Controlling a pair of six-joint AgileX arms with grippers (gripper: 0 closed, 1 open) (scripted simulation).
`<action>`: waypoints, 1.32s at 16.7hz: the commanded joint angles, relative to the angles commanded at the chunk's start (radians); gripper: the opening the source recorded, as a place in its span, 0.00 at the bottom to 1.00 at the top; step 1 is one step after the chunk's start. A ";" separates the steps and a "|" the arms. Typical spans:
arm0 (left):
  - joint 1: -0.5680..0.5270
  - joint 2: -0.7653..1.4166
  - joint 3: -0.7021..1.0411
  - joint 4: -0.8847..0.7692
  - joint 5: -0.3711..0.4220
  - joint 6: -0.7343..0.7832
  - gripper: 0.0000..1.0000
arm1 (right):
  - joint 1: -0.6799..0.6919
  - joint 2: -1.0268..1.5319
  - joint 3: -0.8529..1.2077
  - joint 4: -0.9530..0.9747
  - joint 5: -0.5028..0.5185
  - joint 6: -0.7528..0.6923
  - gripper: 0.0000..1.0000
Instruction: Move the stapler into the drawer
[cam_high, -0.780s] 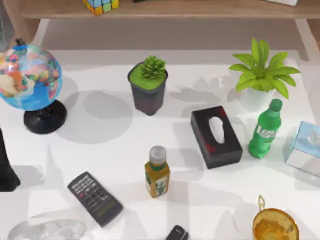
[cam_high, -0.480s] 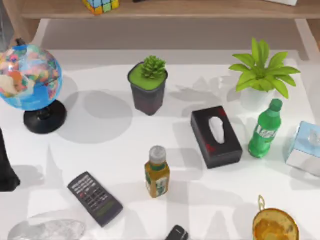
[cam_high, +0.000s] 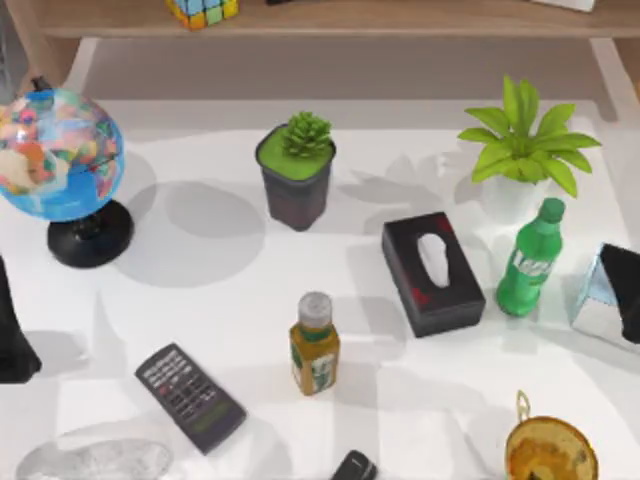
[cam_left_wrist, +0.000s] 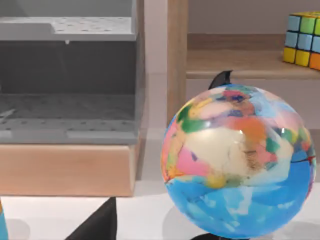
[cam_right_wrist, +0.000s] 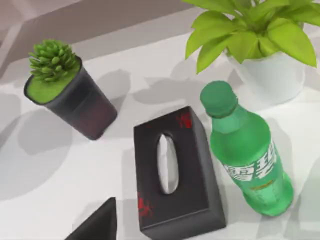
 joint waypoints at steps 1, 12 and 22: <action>0.000 0.000 0.000 0.000 0.000 0.000 1.00 | 0.055 0.085 0.069 -0.046 0.000 0.079 1.00; 0.000 0.000 0.000 0.000 0.000 0.000 1.00 | 0.609 1.061 0.771 -0.517 -0.006 0.970 1.00; 0.000 0.000 0.000 0.000 0.000 0.000 1.00 | 0.722 1.363 0.910 -0.651 -0.012 1.231 1.00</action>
